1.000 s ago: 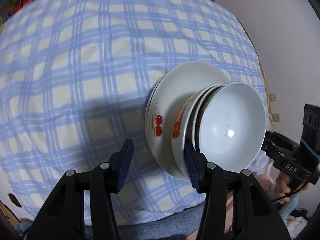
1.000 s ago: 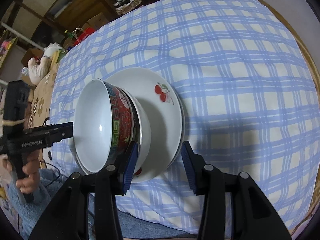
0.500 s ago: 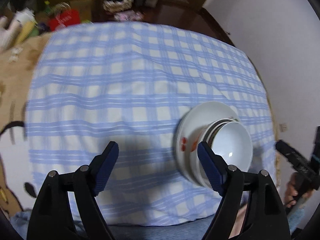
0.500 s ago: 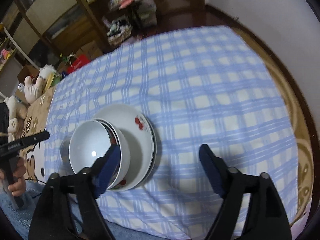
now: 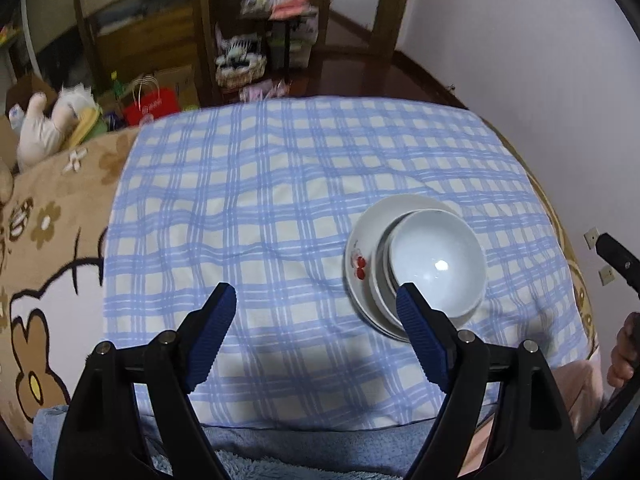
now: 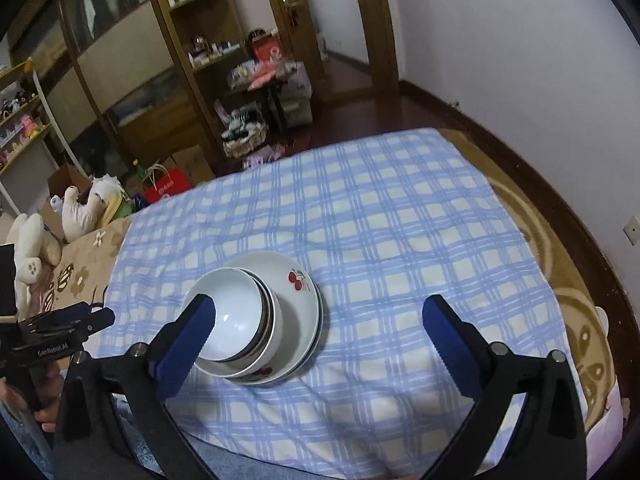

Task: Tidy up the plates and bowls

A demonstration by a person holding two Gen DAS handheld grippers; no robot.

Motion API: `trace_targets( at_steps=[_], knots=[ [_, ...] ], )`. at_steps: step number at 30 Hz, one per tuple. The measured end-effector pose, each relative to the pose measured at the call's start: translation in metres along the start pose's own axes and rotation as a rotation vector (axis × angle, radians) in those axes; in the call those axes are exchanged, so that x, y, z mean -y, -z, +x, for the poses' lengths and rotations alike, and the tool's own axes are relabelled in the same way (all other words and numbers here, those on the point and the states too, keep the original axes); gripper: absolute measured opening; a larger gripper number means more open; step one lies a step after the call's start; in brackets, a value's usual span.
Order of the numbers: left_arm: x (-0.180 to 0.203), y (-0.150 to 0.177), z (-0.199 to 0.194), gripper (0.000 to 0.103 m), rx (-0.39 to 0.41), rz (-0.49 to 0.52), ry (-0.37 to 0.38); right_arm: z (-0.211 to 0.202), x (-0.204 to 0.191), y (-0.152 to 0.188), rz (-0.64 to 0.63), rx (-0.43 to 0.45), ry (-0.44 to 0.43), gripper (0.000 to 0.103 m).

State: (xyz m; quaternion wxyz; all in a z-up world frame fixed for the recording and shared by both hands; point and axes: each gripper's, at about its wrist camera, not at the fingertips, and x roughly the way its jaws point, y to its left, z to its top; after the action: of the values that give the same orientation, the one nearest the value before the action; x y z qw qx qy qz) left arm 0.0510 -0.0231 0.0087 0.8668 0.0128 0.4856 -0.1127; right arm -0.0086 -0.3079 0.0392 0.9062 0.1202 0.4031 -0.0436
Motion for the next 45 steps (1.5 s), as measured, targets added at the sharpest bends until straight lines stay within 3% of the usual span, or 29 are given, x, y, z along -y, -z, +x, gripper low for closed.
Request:
trace_targets(
  at_steps=[10,20,32,45],
  knots=[
    [0.018,0.036,-0.042,0.081,0.135,0.042,-0.034,-0.037,-0.009,0.042,-0.005,0.1,0.032,0.103],
    [0.029,0.059,-0.051,0.081,0.237,0.078,-0.073,-0.046,-0.007,0.067,0.026,0.205,0.079,0.103],
    [0.034,0.06,-0.029,0.081,0.23,0.082,-0.104,-0.028,0.0,0.071,0.021,0.266,0.136,0.103],
    [0.031,0.055,-0.013,0.081,0.206,0.069,-0.149,-0.008,-0.002,0.075,-0.049,0.249,0.198,0.103]
  ],
)
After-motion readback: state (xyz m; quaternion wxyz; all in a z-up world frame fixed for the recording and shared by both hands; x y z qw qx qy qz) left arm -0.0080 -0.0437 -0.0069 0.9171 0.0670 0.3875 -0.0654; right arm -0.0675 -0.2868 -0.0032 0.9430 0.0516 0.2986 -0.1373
